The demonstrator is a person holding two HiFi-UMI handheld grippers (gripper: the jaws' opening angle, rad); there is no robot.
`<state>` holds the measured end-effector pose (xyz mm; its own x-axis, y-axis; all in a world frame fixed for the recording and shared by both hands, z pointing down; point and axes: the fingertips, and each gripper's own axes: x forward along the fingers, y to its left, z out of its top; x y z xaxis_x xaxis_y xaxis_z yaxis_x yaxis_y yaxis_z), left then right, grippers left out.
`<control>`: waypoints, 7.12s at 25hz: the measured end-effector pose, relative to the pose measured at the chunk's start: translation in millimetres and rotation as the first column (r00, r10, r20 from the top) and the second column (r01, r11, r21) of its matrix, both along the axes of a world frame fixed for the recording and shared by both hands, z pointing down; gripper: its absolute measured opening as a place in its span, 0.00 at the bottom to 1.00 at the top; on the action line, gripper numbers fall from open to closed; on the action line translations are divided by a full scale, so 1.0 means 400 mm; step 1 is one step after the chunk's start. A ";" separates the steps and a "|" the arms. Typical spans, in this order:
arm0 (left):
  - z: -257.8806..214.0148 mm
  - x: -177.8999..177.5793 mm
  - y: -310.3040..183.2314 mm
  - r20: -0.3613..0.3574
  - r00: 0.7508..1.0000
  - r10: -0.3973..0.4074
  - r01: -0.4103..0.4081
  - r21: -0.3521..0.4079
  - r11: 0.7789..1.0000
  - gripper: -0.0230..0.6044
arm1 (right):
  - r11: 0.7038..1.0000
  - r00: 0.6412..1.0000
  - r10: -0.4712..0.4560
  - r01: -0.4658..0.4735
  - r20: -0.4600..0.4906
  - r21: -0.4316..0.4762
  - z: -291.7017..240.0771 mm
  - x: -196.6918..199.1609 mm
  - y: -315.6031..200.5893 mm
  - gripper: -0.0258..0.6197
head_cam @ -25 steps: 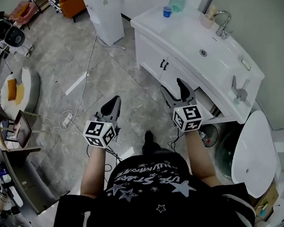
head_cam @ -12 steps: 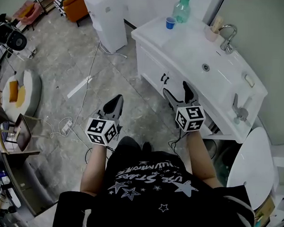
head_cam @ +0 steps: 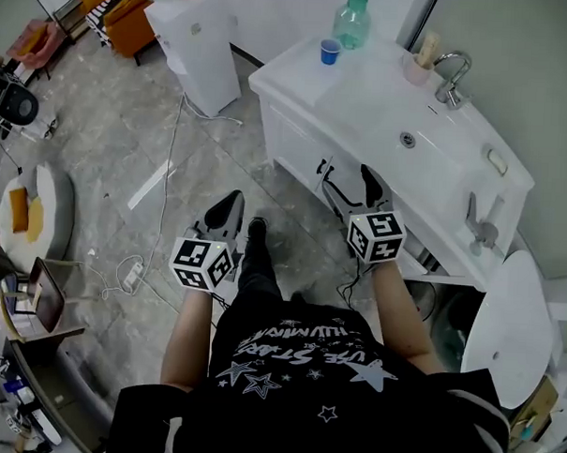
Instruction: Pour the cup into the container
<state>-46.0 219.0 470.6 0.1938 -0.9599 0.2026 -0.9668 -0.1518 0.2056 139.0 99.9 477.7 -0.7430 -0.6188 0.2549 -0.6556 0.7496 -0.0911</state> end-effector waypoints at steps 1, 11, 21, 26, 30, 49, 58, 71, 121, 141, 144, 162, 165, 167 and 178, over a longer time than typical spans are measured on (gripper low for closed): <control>0.002 -0.012 -0.025 0.000 1.000 0.012 -0.012 0.002 1.000 0.06 | 1.000 1.000 0.010 -0.010 -0.003 0.000 0.003 -0.009 -0.019 0.63; -0.006 -0.158 -0.343 -0.010 0.993 0.115 -0.115 0.014 0.993 0.05 | 0.992 0.991 0.129 -0.129 -0.020 -0.010 0.011 -0.110 -0.274 0.63; -0.017 -0.273 -0.613 -0.033 0.968 0.249 -0.249 -0.006 0.969 0.06 | 0.963 0.961 0.267 -0.270 -0.071 -0.023 0.000 -0.199 -0.495 0.60; -0.028 -0.312 -0.713 -0.032 0.952 0.305 -0.305 0.002 0.952 0.06 | 0.946 0.944 0.320 -0.323 -0.080 -0.019 -0.011 -0.233 -0.583 0.59; -0.036 -0.334 -0.782 -0.047 0.939 0.342 -0.341 0.011 0.940 0.05 | 0.931 0.928 0.363 -0.366 -0.089 -0.017 -0.014 -0.252 -0.645 0.59; -0.041 -0.315 -0.995 -0.011 0.944 0.329 -0.330 -0.009 0.944 0.06 | 0.942 0.934 0.330 -0.335 -0.136 -0.016 0.055 -0.251 -0.898 0.58; -0.016 -0.290 -1.097 0.002 0.958 0.285 -0.285 -0.050 0.957 0.06 | 0.968 0.956 0.234 -0.246 -0.179 -0.046 0.150 -0.266 -1.008 0.58; 0.038 -0.274 -1.171 0.035 0.959 0.281 -0.274 -0.134 0.952 0.06 | 0.994 0.972 0.098 -0.106 -0.215 -0.022 0.225 -0.325 -1.094 0.58; -0.102 -0.220 -1.184 0.052 0.911 0.409 -0.409 -0.021 0.912 0.06 | 0.985 0.974 0.173 -0.175 -0.144 -0.004 -0.053 -0.273 -1.088 0.50; -0.213 -0.138 -1.323 0.094 0.896 0.434 -0.438 0.024 0.899 0.06 | 0.972 0.951 0.234 -0.230 -0.201 0.045 -0.276 -0.161 -1.227 0.50; -0.227 -0.125 -1.349 0.097 0.895 0.435 -0.439 0.031 0.898 0.06 | 0.971 0.947 0.240 -0.234 -0.214 0.056 -0.304 -0.144 -1.263 0.50; -0.249 -0.136 -1.498 0.098 0.918 0.383 -0.388 0.029 0.921 0.05 | 0.961 0.840 0.267 -0.195 -0.472 0.195 -0.320 -0.132 -1.457 0.50; -0.252 -0.142 -1.516 0.099 0.919 0.382 -0.387 0.032 0.922 0.05 | 0.955 0.803 0.285 -0.188 -0.524 0.231 -0.318 -0.138 -1.475 0.50; -0.251 -0.143 -1.523 0.097 0.919 0.383 -0.387 0.032 0.921 0.05 | 0.950 0.772 0.295 -0.174 -0.564 0.258 -0.320 -0.139 -1.486 0.50; -0.229 -0.157 -1.541 0.085 0.914 0.396 -0.399 0.017 0.917 0.05 | 0.929 0.655 0.350 -0.154 -0.669 0.336 -0.316 -0.129 -1.522 0.49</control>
<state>-108.8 -397.6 379.1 0.5457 -0.8133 0.2020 -0.8379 -0.5324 0.1204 87.3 -508.9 351.3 -0.2032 -0.8652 0.4584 -0.6122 0.4776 0.6302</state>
